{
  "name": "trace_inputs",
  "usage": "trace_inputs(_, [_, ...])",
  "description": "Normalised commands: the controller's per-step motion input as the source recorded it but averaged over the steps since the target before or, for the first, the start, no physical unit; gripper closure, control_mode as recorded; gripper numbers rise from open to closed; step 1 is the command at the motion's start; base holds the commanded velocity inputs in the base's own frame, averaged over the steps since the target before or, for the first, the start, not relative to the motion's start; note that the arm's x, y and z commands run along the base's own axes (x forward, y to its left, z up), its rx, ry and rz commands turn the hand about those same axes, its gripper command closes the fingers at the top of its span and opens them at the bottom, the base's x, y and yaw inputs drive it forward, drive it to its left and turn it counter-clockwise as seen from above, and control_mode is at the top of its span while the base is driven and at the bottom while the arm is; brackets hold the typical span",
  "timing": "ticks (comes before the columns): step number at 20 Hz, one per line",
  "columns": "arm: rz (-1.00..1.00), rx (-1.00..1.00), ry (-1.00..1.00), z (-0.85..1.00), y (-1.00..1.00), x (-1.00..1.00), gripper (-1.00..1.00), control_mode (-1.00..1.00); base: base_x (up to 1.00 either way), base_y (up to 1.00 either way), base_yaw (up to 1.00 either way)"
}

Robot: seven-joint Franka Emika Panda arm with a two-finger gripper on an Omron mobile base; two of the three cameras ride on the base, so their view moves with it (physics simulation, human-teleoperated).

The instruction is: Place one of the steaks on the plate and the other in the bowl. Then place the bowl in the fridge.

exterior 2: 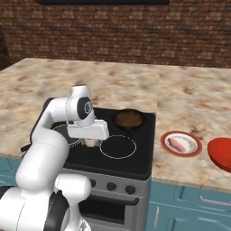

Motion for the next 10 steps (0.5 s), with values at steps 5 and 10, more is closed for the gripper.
trace_inputs(5, [0.0,0.0,0.0,0.0,0.0,0.0,1.0,1.0,-0.43,-0.45,0.0])
trace_inputs(10, [0.0,0.0,0.0,0.0,0.0,0.0,1.0,1.0,-0.16,-0.58,0.0])
